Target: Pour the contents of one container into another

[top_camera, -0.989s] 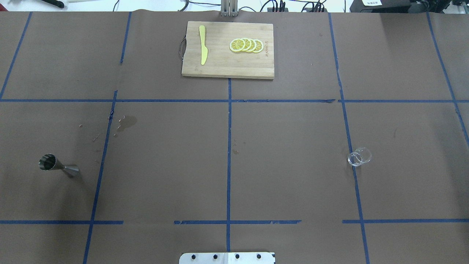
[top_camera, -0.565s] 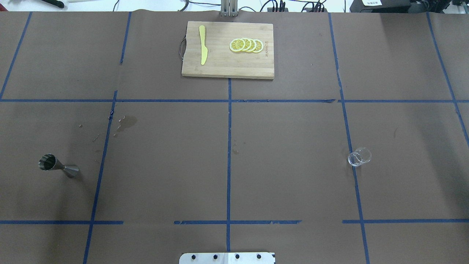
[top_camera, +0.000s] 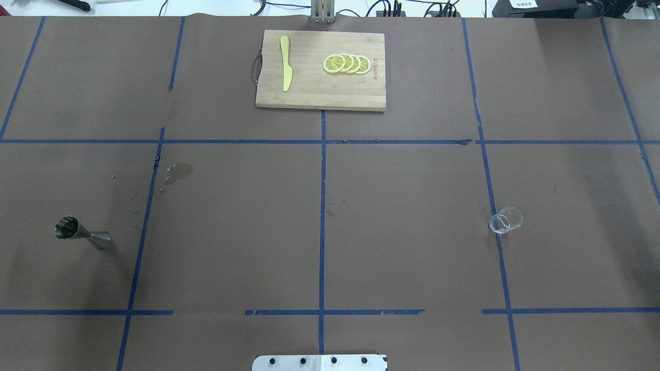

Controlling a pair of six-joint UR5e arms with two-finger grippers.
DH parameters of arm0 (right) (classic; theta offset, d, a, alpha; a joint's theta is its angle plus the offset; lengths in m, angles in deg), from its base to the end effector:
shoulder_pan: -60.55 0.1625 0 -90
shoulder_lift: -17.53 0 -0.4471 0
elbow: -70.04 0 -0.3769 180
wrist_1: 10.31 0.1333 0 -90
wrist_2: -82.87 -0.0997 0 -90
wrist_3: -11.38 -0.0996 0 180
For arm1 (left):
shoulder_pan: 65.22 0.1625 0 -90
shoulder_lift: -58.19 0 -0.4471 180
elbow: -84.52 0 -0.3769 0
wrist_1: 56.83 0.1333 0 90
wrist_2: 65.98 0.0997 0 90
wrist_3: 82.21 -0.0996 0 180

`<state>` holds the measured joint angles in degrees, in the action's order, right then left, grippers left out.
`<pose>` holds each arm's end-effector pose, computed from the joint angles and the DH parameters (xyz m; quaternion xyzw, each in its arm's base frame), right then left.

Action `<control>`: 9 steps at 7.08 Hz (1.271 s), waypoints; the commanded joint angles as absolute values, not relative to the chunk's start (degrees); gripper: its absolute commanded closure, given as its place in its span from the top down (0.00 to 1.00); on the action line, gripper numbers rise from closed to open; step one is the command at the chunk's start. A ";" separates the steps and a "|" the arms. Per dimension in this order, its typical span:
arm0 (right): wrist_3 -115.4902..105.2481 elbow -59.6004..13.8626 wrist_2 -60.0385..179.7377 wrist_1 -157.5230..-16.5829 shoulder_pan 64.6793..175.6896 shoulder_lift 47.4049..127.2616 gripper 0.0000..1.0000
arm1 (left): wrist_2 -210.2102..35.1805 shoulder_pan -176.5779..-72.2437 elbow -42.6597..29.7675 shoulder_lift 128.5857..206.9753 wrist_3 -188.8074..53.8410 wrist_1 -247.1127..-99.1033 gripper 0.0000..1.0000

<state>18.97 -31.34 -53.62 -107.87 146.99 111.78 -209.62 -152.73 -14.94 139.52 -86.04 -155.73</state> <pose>0.0336 -0.4430 0.6309 0.0104 -0.3945 -0.0878 0.9146 -0.0349 -0.4196 0.6407 0.0806 0.4487 0.0871 0.8858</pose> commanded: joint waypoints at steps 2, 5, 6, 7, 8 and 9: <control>19.03 -31.04 -53.62 -107.78 146.86 111.75 1.00 | -201.97 -153.37 -14.19 141.76 -84.67 -153.86 1.00; 18.94 -30.60 -53.53 -107.69 146.69 111.13 1.00 | -201.95 -153.54 -13.56 142.13 -82.84 -153.69 1.00; 18.94 -30.60 -53.45 -107.69 146.69 110.96 1.00 | -202.12 -153.46 -14.00 142.30 -73.52 -153.95 1.00; 18.94 -30.68 -53.45 -107.69 146.69 110.95 1.00 | -201.86 -153.46 -13.39 142.30 -71.69 -154.21 1.00; 18.94 -30.77 -53.45 -107.69 146.69 110.95 1.00 | -201.77 -153.54 -14.00 142.04 -71.75 -154.21 1.00; 18.94 -30.77 -53.45 -107.69 146.60 110.95 1.00 | -201.77 -153.55 -14.18 142.03 -71.75 -154.21 1.00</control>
<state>18.94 -30.73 -53.45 -107.69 146.65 110.97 -201.83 -153.51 -13.87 142.13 -72.35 -154.17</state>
